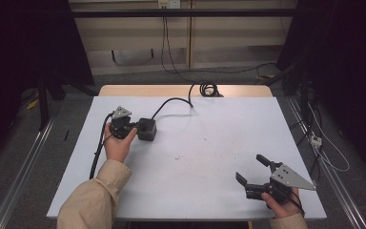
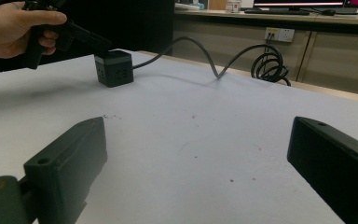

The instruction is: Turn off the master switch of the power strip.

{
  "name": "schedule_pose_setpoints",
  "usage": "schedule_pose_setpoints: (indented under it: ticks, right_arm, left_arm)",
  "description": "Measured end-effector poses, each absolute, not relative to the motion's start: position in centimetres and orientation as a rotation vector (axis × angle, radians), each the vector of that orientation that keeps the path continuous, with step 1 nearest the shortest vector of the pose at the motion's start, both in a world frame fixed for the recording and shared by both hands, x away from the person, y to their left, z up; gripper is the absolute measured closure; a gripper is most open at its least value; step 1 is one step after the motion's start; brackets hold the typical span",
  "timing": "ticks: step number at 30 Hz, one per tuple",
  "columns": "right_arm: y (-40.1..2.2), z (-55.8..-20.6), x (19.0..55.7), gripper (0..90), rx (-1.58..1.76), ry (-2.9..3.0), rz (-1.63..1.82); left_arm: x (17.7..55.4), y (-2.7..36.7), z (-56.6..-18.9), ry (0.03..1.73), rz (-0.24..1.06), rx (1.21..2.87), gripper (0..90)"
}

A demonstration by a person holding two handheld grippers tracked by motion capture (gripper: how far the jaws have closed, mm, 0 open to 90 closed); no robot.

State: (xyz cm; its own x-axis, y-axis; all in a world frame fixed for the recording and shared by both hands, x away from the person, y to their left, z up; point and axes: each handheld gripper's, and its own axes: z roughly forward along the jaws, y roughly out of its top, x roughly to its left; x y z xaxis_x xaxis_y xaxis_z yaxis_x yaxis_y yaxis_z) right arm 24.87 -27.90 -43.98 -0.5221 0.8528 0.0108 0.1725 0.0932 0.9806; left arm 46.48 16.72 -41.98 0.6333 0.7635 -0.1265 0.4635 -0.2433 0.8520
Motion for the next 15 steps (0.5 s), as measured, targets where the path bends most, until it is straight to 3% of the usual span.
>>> schedule_pose_setpoints:
  ticks: [7, 15]
  right_arm:
    - [-27.78, -44.04, 24.99, 4.4, 1.009, 1.785, 1.47]
    - [-27.69, -43.98, 25.04, 4.4, 1.006, 1.786, 1.47]
  left_arm:
    - [46.32, 17.43, -41.43, 0.974, 0.376, 1.854, 85.1]
    - [46.16, 17.8, -41.04, 0.984, 0.365, 1.852, 72.2]
